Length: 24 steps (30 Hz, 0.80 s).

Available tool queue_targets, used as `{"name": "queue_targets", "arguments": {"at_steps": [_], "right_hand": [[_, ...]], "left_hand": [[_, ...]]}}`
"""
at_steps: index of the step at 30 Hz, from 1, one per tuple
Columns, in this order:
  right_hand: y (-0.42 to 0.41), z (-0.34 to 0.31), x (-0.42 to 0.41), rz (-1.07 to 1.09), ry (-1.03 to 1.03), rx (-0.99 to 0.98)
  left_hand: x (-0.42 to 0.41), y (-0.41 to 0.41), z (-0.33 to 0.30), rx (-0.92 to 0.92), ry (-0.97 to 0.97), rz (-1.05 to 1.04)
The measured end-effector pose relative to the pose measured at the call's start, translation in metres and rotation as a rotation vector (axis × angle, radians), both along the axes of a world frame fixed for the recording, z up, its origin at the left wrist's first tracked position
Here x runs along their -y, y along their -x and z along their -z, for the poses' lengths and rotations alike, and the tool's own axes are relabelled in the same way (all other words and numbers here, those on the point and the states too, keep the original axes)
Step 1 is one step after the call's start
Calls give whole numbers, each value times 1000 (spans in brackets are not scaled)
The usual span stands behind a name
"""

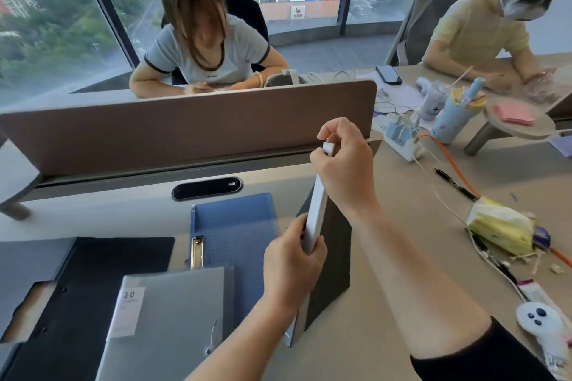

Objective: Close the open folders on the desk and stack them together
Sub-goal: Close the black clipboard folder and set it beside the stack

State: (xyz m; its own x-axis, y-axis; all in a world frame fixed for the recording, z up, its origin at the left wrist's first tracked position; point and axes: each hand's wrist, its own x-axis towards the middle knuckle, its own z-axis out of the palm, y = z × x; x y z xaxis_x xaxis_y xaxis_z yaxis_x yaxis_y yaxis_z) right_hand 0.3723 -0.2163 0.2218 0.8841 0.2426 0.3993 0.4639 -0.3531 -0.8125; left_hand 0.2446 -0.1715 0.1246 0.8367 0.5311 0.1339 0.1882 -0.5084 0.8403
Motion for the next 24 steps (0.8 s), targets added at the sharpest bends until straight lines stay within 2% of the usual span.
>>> {"name": "queue_targets", "arguments": {"at_steps": [4,7,11,16,21,24], "right_hand": [[15,-13,-17,-48,-79,85],[29,-10,-20,-108,-148,31],[34,22,-5,-31,-73,-122],[37,73,27,90,143,-382],[45,102,50,48,47,-695],[46,119,64,80,56,-737]], "left_hand": [[-21,8,-13,78,44,-135],[-42,15,-24,134,134,-168],[-65,24,-33,180,345,-114],[-87,35,-22,165,608,-249],[-87,45,-8,97,796,-303],[-83,47,5,42,835,-302]]}}
